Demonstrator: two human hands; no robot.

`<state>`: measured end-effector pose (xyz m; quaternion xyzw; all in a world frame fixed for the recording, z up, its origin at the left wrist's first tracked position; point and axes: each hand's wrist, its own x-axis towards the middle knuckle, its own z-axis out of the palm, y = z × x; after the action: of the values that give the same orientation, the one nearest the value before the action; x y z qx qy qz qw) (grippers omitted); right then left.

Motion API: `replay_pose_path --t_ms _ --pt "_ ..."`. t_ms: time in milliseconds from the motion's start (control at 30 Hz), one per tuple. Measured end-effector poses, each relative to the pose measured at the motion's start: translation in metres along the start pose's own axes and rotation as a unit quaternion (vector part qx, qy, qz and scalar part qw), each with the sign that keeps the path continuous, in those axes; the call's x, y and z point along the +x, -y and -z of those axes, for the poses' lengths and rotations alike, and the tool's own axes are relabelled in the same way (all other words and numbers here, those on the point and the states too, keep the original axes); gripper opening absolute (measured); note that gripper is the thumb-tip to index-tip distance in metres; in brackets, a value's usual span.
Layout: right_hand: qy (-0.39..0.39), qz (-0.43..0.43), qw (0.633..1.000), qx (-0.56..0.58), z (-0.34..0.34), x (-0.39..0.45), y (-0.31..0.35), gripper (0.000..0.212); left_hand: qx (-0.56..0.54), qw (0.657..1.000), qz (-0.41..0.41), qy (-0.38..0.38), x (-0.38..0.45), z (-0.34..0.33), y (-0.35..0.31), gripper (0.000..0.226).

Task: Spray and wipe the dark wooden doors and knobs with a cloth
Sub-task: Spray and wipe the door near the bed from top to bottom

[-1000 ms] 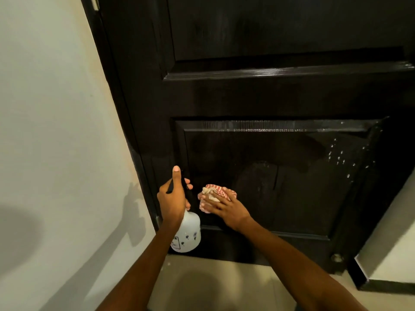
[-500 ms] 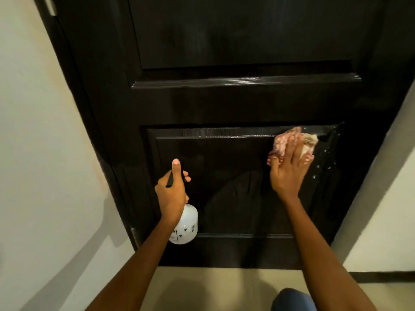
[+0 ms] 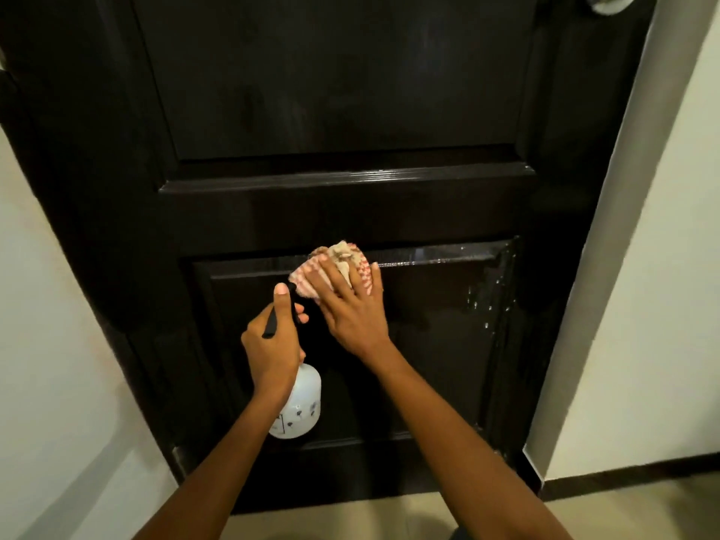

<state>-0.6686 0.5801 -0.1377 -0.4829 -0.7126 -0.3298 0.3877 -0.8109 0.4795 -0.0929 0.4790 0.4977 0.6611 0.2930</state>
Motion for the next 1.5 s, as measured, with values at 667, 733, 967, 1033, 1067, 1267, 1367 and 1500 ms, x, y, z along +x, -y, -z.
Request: replay_pose_path --t_ms 667,733,967,1033,1067,1267,1367,1500 --pt "-0.02 -0.393 0.917 0.06 0.064 -0.099 -0.18 0.061 -0.002 0.991 0.0 0.136 -0.048 -0.112 -0.009 0.059" --pt "-0.021 -0.438 0.891 0.118 0.043 -0.128 -0.162 0.061 -0.001 0.988 0.013 0.152 -0.049 -0.112 -0.006 0.066" --pt "-0.075 -0.638 0.696 0.322 -0.011 -0.2 -0.109 0.065 0.011 0.984 0.063 0.168 -0.069 -0.107 0.03 0.066" --pt "-0.111 -0.661 0.656 0.346 -0.01 -0.193 -0.104 0.064 0.014 0.983 0.068 0.169 -0.073 -0.103 0.035 0.067" --pt "-0.131 -0.662 0.653 0.345 -0.009 -0.188 -0.102 0.062 0.014 0.983 0.07 0.171 -0.075 -0.1 0.036 0.067" --pt "-0.192 -0.621 0.71 0.272 0.037 -0.079 -0.111 0.061 -0.001 0.98 0.052 0.192 -0.065 -0.099 0.015 0.071" --pt "-0.212 -0.549 0.767 0.255 0.072 -0.021 -0.127 0.05 -0.006 0.98 0.035 0.197 -0.058 -0.11 -0.004 0.072" --pt "-0.153 -0.514 0.825 0.178 0.088 -0.041 -0.145 0.048 -0.003 0.978 0.021 0.207 -0.057 -0.122 -0.017 0.07"
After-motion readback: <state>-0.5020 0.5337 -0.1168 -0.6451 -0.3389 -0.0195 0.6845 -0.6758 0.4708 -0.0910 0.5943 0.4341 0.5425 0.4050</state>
